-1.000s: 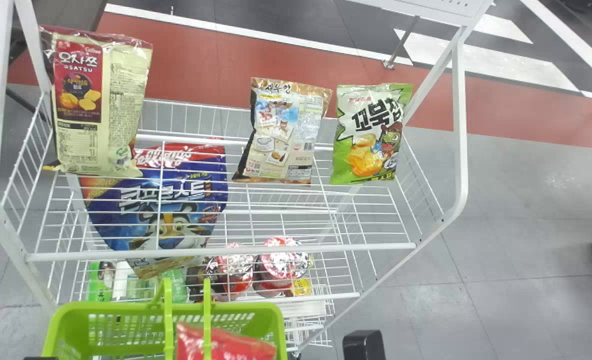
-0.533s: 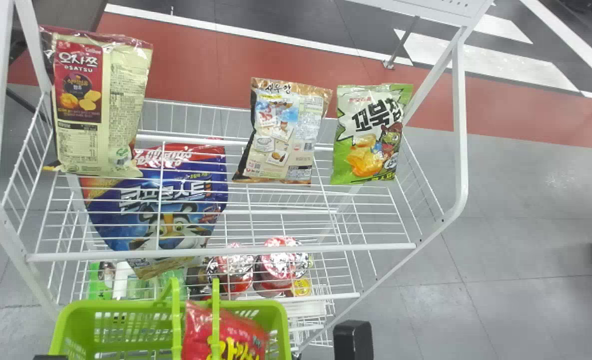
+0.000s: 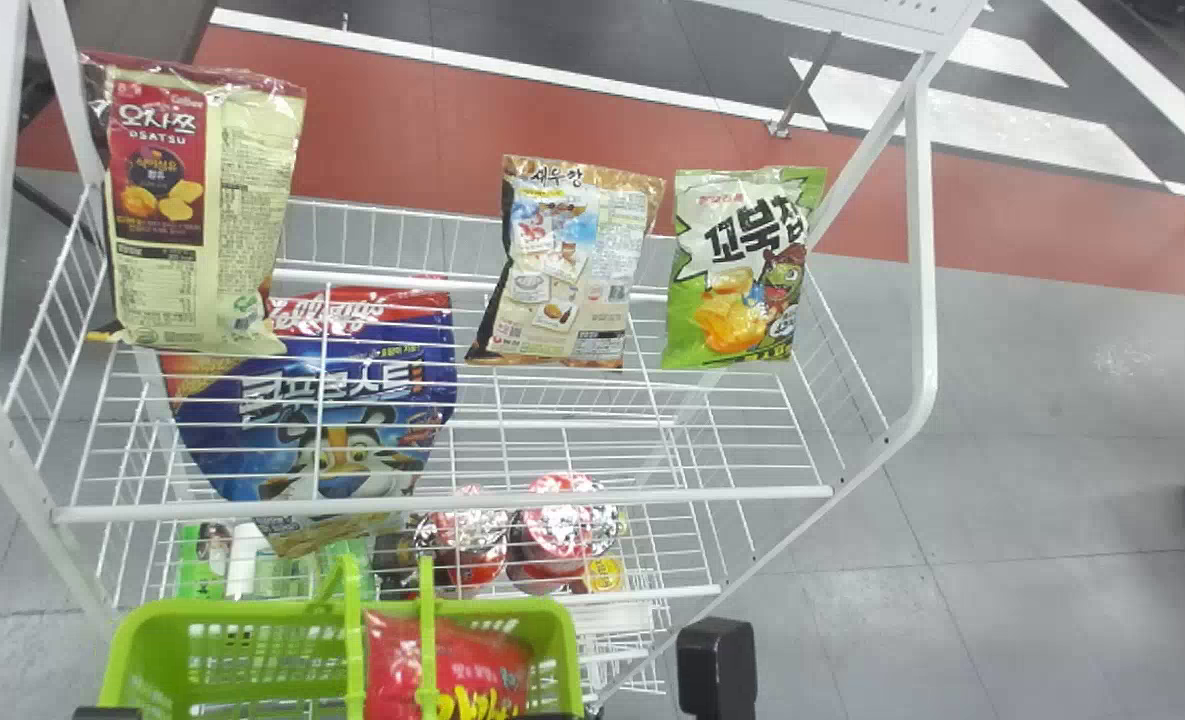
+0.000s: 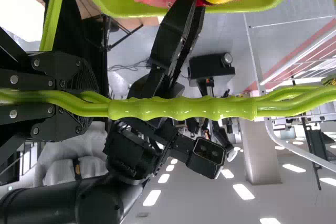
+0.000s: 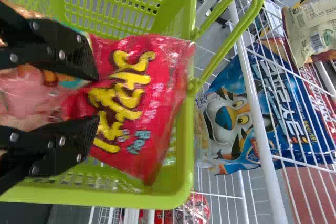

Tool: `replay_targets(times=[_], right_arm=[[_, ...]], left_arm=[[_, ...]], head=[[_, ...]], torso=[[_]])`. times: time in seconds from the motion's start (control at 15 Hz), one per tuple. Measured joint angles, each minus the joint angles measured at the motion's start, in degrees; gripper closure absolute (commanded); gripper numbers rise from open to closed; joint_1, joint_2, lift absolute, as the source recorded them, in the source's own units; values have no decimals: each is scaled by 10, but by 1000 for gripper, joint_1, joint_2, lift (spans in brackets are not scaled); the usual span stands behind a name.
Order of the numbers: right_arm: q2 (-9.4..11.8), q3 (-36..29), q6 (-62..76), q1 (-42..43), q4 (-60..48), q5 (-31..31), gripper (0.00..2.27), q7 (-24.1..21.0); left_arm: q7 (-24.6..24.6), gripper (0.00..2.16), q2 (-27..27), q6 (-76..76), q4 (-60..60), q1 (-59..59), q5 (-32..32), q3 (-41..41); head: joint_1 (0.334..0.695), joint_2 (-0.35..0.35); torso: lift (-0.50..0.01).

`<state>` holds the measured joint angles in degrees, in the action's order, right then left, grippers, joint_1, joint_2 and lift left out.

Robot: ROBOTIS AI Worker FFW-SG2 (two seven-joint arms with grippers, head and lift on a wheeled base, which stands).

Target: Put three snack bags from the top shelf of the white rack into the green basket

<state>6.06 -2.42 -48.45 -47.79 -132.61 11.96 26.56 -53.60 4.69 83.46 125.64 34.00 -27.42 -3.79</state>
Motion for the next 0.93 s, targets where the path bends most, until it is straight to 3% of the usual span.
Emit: replay_targets(times=[0.33,0.47,0.67,0.93], right_arm=[[-5,-24,61,1,-7,0,56,-4],[-10,-38,138,13,-7,0,56,-33],[-13,-48,224,95,29,-7,56,-76],[-14,-18,229,242,102,-50,66,-148]], left_arm=[[0,2152,1,0,0,-1,0,1],[0,2152,1,0,0,-1,0,1],[1,2152,1,0,-1,-1,3,-6],[4,2152,2,1,-2,0,5,-17]], head=[[695,-350],[695,-350],[695,-350],[695,-350]], torso=[[0],[0],[0],[0]])
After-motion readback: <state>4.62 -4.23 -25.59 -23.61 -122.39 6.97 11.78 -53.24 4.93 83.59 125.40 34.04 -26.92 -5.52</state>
